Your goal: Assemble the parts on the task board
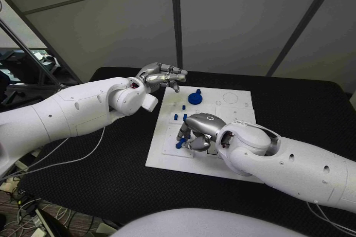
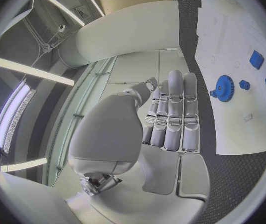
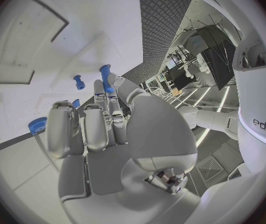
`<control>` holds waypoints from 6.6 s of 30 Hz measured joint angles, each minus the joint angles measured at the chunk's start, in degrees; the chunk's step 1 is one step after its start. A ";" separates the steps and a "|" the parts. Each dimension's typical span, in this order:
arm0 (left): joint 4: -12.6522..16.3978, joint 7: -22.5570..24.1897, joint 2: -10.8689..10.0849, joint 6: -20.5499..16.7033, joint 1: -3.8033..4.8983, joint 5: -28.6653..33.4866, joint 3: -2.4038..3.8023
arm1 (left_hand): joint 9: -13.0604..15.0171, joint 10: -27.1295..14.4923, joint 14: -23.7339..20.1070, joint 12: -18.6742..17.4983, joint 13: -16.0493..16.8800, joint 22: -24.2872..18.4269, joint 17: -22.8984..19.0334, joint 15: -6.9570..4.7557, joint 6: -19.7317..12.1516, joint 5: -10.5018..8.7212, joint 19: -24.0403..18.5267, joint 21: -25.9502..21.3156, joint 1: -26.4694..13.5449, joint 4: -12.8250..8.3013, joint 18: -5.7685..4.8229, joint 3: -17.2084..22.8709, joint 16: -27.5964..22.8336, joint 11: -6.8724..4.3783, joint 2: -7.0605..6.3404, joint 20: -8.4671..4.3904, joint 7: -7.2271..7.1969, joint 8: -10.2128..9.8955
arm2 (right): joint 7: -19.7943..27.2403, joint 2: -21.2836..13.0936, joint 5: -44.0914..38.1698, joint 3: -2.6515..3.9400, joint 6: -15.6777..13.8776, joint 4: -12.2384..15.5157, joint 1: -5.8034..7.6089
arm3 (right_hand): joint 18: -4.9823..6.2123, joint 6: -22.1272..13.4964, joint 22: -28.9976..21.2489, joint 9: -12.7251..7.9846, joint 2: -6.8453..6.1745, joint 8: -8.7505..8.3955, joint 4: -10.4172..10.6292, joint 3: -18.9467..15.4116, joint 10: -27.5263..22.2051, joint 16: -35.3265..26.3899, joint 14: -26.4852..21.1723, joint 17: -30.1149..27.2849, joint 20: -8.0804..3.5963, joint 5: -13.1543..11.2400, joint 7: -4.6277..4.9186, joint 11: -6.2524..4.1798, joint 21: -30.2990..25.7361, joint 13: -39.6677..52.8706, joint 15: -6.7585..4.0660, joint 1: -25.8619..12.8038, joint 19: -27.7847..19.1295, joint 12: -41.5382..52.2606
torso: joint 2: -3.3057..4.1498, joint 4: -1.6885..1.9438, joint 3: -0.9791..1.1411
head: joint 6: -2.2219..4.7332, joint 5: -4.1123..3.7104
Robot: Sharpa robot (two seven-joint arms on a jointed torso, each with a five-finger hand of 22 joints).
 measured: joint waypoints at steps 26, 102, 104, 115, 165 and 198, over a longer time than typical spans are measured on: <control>-0.02 -0.01 0.07 0.01 0.01 -0.01 0.00 | -0.01 0.00 0.00 0.00 -0.01 0.01 0.00 0.00 0.00 0.00 0.00 0.00 0.00 0.00 0.00 0.00 0.00 0.00 0.00 0.00 0.00 0.00 | 0.18 1.49 -0.52 -0.52 -0.15 -1.41 -0.19 | 0.01 -5.55 -3.74 -0.95 -2.51 0.00 0.00 0.02 -7.34 -1.34 -0.17 -2.30 1.67 -0.22 2.23 2.53 -2.73 -1.12 1.69 -3.45 -1.67 -2.21 | -0.01 0.00 -0.02 | 0.03 0.08; 0.12 -0.15 -1.07 0.09 -0.16 -0.03 -0.40 | 0.13 0.00 0.00 0.00 0.21 -0.30 -0.05 0.00 0.00 -0.24 -0.20 -0.44 -0.30 0.15 0.00 -0.15 -0.57 0.00 0.30 0.20 0.00 -0.23 | -21.62 -24.34 9.59 2.86 -9.78 12.44 -4.44 | -2.25 -1.79 0.09 15.13 -9.22 2.43 28.34 -23.76 8.08 6.10 -0.10 8.41 -2.88 -1.98 -2.83 -3.42 9.54 65.41 -3.19 -9.50 0.18 66.91 | -0.64 -2.02 -0.31 | 2.21 -9.09; 0.13 -0.16 -1.07 0.10 -0.16 -0.03 -0.40 | 0.13 0.00 0.00 0.00 0.21 -0.30 -0.05 0.00 0.00 -0.24 -0.20 -0.44 -0.31 0.15 -0.01 -0.15 -0.57 0.00 0.29 0.20 0.00 -0.23 | -21.93 -24.05 9.34 2.86 -9.49 12.23 -4.56 | -2.25 -1.79 0.08 15.13 -9.22 2.43 28.35 -23.76 8.08 6.10 -0.10 8.41 -2.88 -1.99 -2.83 -3.42 9.54 65.41 -3.19 -9.50 0.18 66.91 | -0.64 -2.03 -0.31 | 2.11 -8.99; 0.13 -0.18 -1.12 0.19 -0.16 -0.03 -0.40 | 0.17 0.00 0.00 0.00 0.20 -0.35 -0.05 0.00 0.00 -0.23 -0.20 -0.44 -0.53 0.15 -0.01 -0.15 -0.56 0.00 0.07 0.20 0.00 -0.23 | -23.33 -23.06 7.65 2.87 -7.00 11.47 -5.21 | -2.24 -1.79 0.08 15.43 -9.22 2.43 28.19 -23.91 8.08 6.32 -0.10 8.40 -2.88 -2.00 -2.83 -3.41 9.84 65.82 -3.19 -9.50 0.18 67.17 | -0.64 -2.07 -0.31 | 1.76 -8.79; 0.19 -0.36 -0.94 0.23 -0.29 -0.03 -0.50 | 0.16 -0.20 0.00 0.00 0.24 -0.39 -0.09 0.00 0.00 -0.23 -0.20 -0.67 -0.53 0.15 -0.01 -0.15 -0.56 -0.20 0.07 0.20 0.00 -0.23 | -24.15 -15.98 8.47 2.90 -12.86 12.12 -5.73 | -3.13 1.95 0.06 25.99 -4.86 4.68 28.12 -24.16 9.53 7.81 -0.10 8.38 -3.30 -1.34 -5.12 -4.86 11.50 69.89 -4.00 -10.35 0.18 70.02 | -0.60 -2.01 -0.43 | 1.76 -7.55; 0.33 -0.46 -1.08 0.24 -0.28 -0.03 -0.51 | 0.19 -0.19 0.00 0.00 0.28 -0.44 -0.08 0.00 0.00 -0.23 -0.20 -0.67 -0.53 0.15 -0.01 -0.15 -0.56 -0.20 0.07 0.20 0.00 -0.23 | -27.36 -13.17 8.47 2.93 -10.95 9.87 -5.70 | -3.12 2.05 0.06 32.61 -7.59 4.83 28.43 -32.61 9.31 7.59 -0.09 8.37 -3.91 -8.51 -5.34 -5.47 11.28 69.65 -4.42 -21.51 0.39 68.84 | -0.68 -2.14 -0.34 | 2.01 -7.10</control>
